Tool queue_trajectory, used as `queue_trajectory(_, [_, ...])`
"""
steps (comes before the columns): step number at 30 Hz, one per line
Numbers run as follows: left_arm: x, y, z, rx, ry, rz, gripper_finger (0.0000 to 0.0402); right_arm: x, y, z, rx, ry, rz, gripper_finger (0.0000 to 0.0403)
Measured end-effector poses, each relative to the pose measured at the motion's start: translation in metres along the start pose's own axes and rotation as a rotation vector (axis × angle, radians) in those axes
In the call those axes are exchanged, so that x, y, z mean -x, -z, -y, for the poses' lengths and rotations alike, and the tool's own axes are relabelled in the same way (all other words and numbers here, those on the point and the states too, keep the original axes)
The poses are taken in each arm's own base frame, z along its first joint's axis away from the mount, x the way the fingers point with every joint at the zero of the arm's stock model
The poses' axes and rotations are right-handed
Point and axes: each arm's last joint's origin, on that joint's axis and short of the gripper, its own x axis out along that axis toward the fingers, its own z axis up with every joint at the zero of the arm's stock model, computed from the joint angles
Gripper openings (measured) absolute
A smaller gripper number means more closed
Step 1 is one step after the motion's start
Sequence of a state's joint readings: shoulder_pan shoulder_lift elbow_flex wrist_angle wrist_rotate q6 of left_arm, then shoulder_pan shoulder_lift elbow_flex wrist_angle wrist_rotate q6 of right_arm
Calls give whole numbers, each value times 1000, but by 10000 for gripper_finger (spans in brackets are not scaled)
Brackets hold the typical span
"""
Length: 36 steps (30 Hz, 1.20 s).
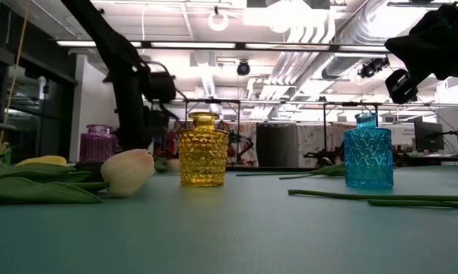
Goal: Sort flowers into vase by color
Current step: Put the top left white flower into the yellow vase
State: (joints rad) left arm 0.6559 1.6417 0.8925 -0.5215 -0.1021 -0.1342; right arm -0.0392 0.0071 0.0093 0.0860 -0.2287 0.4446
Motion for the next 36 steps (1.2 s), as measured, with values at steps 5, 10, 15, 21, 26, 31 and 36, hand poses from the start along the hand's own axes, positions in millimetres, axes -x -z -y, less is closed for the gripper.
queue_trajectory(5, [65, -11, -3, 43, 54, 324, 3, 0, 0, 0, 0, -2, -1, 0])
queue_trajectory(10, [140, -13, 0, 81, 184, 744, 1, 0, 0, 0, 0, -3, -2, 0])
queue_trajectory(15, [194, 7, 18, -7, 347, 977, 1, 0, 0, 0, 0, -3, -1, 0])
queue_trajectory(21, [223, 36, 46, -19, 599, 1235, 0, 0, 0, 0, 0, -3, -1, 0])
queue_trajectory(26, [206, 44, 68, 96, 681, 1444, 0, 0, 0, 0, 0, -3, -1, 0])
queue_trajectory(31, [179, 45, 92, 74, 712, 1376, 0, 0, 0, 0, 0, -2, -1, 0])
queue_trajectory(36, [172, 43, 113, 59, 790, 1423, 0, 0, 0, 0, 0, -2, -1, 0])
